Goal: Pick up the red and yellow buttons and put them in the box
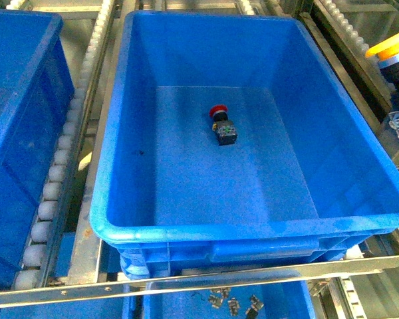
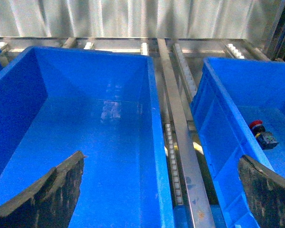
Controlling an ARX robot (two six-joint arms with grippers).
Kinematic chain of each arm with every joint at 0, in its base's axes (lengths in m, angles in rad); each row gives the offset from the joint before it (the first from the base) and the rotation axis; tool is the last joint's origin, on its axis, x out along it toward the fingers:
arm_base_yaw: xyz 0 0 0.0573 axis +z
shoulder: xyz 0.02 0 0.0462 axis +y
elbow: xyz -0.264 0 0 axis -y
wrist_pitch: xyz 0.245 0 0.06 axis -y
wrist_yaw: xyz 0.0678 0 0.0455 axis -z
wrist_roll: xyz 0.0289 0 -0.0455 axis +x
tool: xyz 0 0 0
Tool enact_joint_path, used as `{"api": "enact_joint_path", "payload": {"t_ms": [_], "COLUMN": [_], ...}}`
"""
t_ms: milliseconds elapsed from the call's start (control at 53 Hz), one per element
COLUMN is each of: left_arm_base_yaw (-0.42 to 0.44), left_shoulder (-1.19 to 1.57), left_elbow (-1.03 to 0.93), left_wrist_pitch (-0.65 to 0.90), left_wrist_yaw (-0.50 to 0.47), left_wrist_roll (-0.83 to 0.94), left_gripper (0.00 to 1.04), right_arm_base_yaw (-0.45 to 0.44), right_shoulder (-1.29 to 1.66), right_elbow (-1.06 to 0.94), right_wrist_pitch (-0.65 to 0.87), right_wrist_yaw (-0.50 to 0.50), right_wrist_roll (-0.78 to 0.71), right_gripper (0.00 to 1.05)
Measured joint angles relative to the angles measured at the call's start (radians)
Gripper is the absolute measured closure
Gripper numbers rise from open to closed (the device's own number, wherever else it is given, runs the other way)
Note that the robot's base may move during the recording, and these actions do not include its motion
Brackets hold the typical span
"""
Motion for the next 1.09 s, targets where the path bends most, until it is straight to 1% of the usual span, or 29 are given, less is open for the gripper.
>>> {"api": "enact_joint_path", "payload": {"t_ms": [94, 358, 415, 490, 604, 698, 754, 830, 962, 1094], "left_arm_base_yaw": [0.0, 0.0, 0.0, 0.0, 0.0, 0.0, 0.0, 0.0, 0.0, 0.0], "left_shoulder": [0.0, 0.0, 0.0, 0.0, 0.0, 0.0, 0.0, 0.0, 0.0, 0.0], "left_elbow": [0.0, 0.0, 0.0, 0.0, 0.0, 0.0, 0.0, 0.0, 0.0, 0.0], "left_wrist_pitch": [0.0, 0.0, 0.0, 0.0, 0.0, 0.0, 0.0, 0.0, 0.0, 0.0], "left_wrist_yaw": [0.002, -0.006, -0.006, -0.005, -0.002, -0.002, -0.002, -0.002, -0.002, -0.002], "left_wrist_roll": [0.0, 0.0, 0.0, 0.0, 0.0, 0.0, 0.0, 0.0, 0.0, 0.0], "left_gripper": [0.08, 0.08, 0.08, 0.08, 0.08, 0.08, 0.08, 0.08, 0.08, 0.08], "right_arm_base_yaw": [0.002, -0.001, -0.015, -0.042, -0.095, -0.122, -0.131, -0.12, -0.067, -0.025], "right_shoulder": [0.014, 0.038, 0.068, 0.124, 0.285, 0.439, 0.53, 0.607, 0.737, 0.828], "right_elbow": [0.0, 0.005, 0.019, 0.051, 0.187, 0.321, 0.393, 0.454, 0.551, 0.626], "right_wrist_pitch": [0.0, 0.02, 0.03, 0.053, 0.094, 0.092, 0.087, 0.069, 0.035, 0.024], "right_wrist_yaw": [0.018, 0.0, -0.026, -0.03, -0.048, -0.048, -0.06, -0.061, -0.007, 0.015], "right_wrist_roll": [-0.003, -0.001, 0.006, 0.014, 0.088, 0.179, 0.261, 0.329, 0.367, 0.393], "right_gripper": [0.78, 0.78, 0.78, 0.78, 0.78, 0.78, 0.78, 0.78, 0.78, 0.78]}}
